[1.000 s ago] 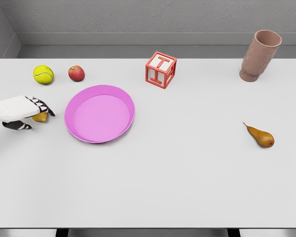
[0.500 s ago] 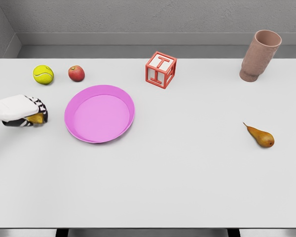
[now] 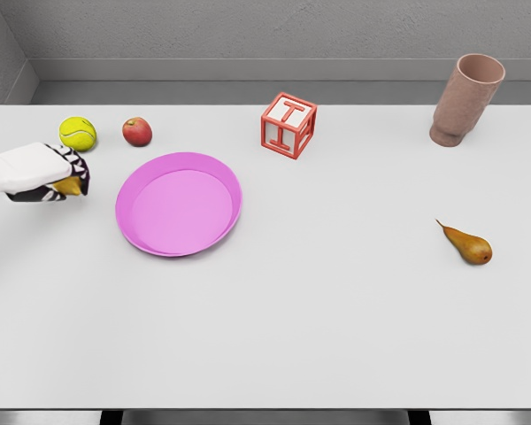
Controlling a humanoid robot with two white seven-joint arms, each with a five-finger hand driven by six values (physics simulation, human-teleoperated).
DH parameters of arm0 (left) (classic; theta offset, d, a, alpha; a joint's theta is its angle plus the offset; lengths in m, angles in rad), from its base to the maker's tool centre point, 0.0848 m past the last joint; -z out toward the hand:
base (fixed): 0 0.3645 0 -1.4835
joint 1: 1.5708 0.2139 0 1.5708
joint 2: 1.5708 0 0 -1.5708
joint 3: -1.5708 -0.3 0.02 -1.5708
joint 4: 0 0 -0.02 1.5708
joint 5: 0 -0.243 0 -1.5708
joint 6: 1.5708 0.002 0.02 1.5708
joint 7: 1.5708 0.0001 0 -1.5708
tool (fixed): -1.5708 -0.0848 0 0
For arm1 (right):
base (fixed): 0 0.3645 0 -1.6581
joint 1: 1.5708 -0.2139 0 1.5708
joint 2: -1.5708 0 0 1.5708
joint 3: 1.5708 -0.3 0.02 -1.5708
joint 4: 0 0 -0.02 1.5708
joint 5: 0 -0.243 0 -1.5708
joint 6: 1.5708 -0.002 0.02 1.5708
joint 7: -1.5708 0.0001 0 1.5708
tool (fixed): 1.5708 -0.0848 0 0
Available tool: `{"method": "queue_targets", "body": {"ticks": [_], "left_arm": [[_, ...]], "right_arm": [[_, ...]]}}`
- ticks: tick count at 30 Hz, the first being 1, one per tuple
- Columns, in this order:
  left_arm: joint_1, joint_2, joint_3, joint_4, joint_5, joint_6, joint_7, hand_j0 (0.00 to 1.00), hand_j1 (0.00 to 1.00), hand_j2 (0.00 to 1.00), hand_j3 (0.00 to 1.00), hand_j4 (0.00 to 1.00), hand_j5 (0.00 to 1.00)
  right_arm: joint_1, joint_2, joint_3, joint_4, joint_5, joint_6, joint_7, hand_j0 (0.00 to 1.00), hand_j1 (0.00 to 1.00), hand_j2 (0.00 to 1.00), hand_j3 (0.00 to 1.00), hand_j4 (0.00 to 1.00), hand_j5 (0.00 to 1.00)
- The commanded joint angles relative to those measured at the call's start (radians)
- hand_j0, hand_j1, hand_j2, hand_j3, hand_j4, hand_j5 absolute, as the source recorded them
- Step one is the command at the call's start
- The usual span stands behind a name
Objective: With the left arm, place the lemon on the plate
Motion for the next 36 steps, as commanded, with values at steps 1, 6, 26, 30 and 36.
{"method": "queue_targets", "body": {"ticks": [1,6,26,30,36], "left_arm": [[0.0,-0.013,0.005,-0.013,0.008,0.002,0.001,0.44,0.44,0.44,0.44,0.44,0.44],[0.003,-0.05,0.015,-0.093,0.014,0.002,0.001,0.44,0.44,0.44,0.44,0.44,0.44],[0.014,-0.168,-0.02,-0.191,0.014,0.002,-0.028,1.0,1.0,1.0,1.0,1.0,1.0],[0.017,-0.105,0.035,-0.178,0.039,0.002,-0.028,1.0,1.0,1.0,1.0,1.0,1.0],[0.055,0.013,0.166,-0.079,0.1,0.002,-0.028,1.0,1.0,1.0,1.0,1.0,1.0]], "right_arm": [[0.0,0.0,0.0,0.002,0.0,0.0,0.0,1.0,1.0,1.0,1.0,1.0,1.0],[0.0,0.0,0.0,0.0,0.0,0.0,0.0,1.0,1.0,1.0,1.0,1.0,1.0],[0.0,0.0,0.0,0.0,0.0,0.0,0.0,1.0,1.0,1.0,1.0,1.0,1.0],[0.0,0.0,0.0,0.0,0.0,0.0,0.0,1.0,1.0,1.0,1.0,1.0,1.0],[0.0,0.0,0.0,0.0,0.0,0.0,0.0,1.0,1.0,1.0,1.0,1.0,1.0]]}}
